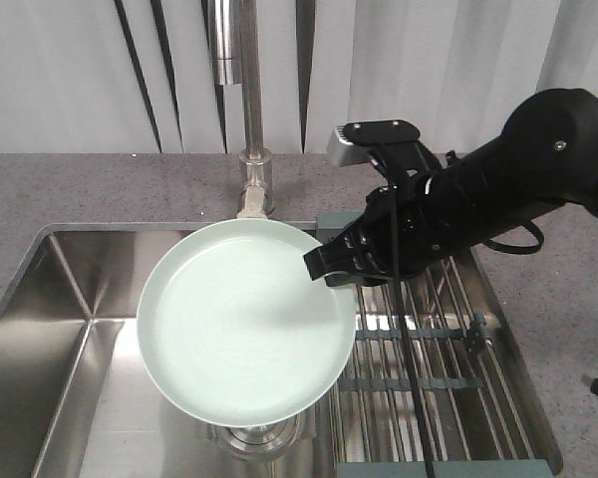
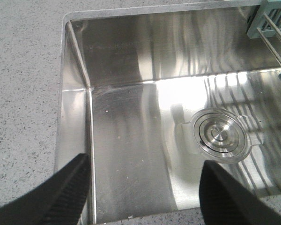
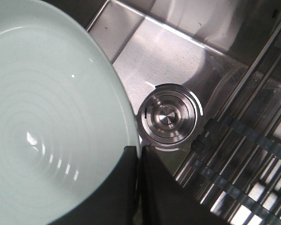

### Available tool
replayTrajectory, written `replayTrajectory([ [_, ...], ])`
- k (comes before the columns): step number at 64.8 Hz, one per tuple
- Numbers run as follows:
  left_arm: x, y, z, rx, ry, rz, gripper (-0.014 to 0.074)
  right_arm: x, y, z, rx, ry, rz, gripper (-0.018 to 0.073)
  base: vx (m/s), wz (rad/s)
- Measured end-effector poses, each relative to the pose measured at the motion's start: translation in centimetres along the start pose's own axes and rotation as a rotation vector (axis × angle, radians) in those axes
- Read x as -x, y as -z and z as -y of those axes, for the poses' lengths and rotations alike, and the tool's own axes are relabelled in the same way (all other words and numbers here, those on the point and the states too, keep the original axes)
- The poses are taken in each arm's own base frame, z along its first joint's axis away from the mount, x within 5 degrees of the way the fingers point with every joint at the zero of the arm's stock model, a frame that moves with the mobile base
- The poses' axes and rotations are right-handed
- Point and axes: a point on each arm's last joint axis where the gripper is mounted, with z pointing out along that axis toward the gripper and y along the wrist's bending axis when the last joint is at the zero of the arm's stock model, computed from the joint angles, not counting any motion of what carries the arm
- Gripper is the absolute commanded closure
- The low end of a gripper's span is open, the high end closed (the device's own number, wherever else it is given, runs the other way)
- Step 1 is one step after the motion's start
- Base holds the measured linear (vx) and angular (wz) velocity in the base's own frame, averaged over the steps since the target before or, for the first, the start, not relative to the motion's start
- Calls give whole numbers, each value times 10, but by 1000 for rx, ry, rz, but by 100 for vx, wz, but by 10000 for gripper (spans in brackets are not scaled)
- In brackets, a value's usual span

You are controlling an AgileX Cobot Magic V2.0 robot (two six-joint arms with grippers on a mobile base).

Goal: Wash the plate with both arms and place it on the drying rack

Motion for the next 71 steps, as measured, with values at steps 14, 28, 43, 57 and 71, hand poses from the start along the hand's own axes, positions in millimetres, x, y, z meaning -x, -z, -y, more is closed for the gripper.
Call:
replayTrajectory([
  [14,0,0,0,0,0,0,133,21,-20,-16,31,32,-1,564,0,0],
  [28,0,0,0,0,0,0,133,45,-36,-18,36,51,13,564,0,0],
  [43,0,0,0,0,0,0,133,72,-45,-9,22,71,24,564,0,0],
  [57,0,0,0,0,0,0,133,94,-45,11,-9,64,48,564,0,0],
  [71,0,0,0,0,0,0,133,104,-33,37,-49,32,73,564,0,0],
])
